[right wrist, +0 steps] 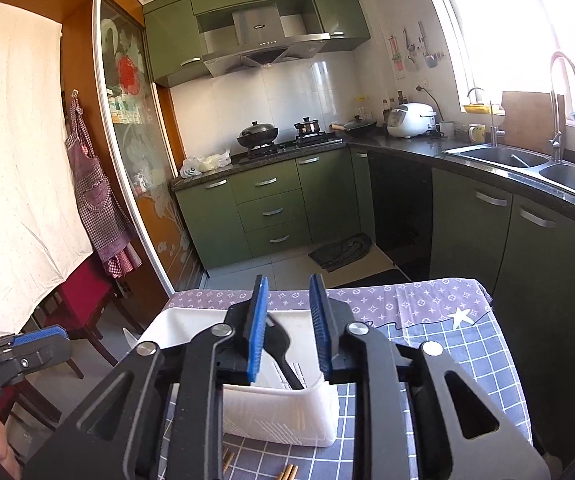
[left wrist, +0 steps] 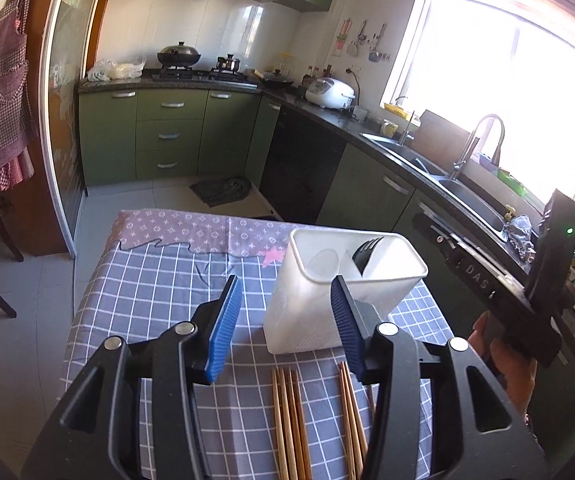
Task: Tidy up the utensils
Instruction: 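Drop the fork into the white holder with the right gripper while the left drops the spoon, then lower the left gripper onto a single wooden chopstick and close it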
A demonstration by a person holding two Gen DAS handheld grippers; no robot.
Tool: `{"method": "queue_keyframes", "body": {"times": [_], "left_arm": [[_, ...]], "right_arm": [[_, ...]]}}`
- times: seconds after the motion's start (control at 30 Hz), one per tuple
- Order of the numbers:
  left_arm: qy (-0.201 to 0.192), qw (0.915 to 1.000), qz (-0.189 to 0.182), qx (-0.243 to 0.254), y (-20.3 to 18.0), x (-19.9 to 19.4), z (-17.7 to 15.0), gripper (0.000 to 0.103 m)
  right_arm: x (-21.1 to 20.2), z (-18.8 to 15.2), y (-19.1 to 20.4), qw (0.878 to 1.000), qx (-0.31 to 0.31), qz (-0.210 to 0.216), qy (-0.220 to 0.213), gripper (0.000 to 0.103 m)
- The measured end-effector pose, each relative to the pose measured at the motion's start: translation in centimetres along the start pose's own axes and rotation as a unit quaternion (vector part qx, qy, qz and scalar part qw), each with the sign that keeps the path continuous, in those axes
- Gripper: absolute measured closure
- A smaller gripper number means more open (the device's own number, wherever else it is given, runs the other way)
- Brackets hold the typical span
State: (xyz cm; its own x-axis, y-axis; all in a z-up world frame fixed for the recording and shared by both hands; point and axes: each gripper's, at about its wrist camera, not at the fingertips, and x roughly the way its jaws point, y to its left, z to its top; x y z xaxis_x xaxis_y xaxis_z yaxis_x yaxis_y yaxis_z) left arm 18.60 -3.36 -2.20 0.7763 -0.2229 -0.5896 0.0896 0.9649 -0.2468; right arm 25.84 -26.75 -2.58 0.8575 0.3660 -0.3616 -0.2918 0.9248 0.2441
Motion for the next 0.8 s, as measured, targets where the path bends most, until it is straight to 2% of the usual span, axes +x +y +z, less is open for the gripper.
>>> {"method": "queue_keyframes", "body": {"times": [0.1, 0.17, 0.3, 0.4, 0.5, 0.57, 0.67, 0.8], "left_arm": [[0.048, 0.9988, 0.002, -0.011, 0.5, 0.6, -1.2, 0.058], [0.087, 0.9960, 0.004, -0.019, 0.9, 1.3, -2.1, 0.058], [0.151, 0.9883, 0.025, 0.004, 0.4, 3.2, -4.3, 0.058], [0.201, 0.9781, 0.036, 0.041, -0.3, 5.3, -6.1, 0.058], [0.244, 0.9678, 0.041, 0.045, -0.5, 7.4, -7.6, 0.058], [0.257, 0.9640, 0.045, 0.050, -0.5, 8.5, -8.1, 0.070], [0.269, 0.9600, 0.058, 0.050, -0.5, 9.8, -8.4, 0.079], [0.284, 0.9554, 0.064, 0.051, -0.5, 11.0, -8.8, 0.083]], "right_arm": [[-2.3, 0.1, -0.4, 1.000, 0.014, 0.004, -0.009, 0.079], [-4.0, 0.0, -0.7, 1.000, 0.021, -0.009, -0.003, 0.078], [-6.3, -1.4, -1.8, 0.998, 0.028, -0.029, 0.056, 0.073], [-7.3, -3.5, -2.7, 0.994, 0.026, -0.037, 0.099, 0.073], [-8.1, -6.0, -3.7, 0.990, 0.025, -0.041, 0.135, 0.073], [-8.7, -7.5, -4.2, 0.987, 0.024, -0.047, 0.149, 0.073], [-9.1, -9.0, -5.1, 0.985, 0.028, -0.050, 0.164, 0.073], [-9.3, -9.9, -5.9, 0.983, 0.035, -0.051, 0.174, 0.073]]}}
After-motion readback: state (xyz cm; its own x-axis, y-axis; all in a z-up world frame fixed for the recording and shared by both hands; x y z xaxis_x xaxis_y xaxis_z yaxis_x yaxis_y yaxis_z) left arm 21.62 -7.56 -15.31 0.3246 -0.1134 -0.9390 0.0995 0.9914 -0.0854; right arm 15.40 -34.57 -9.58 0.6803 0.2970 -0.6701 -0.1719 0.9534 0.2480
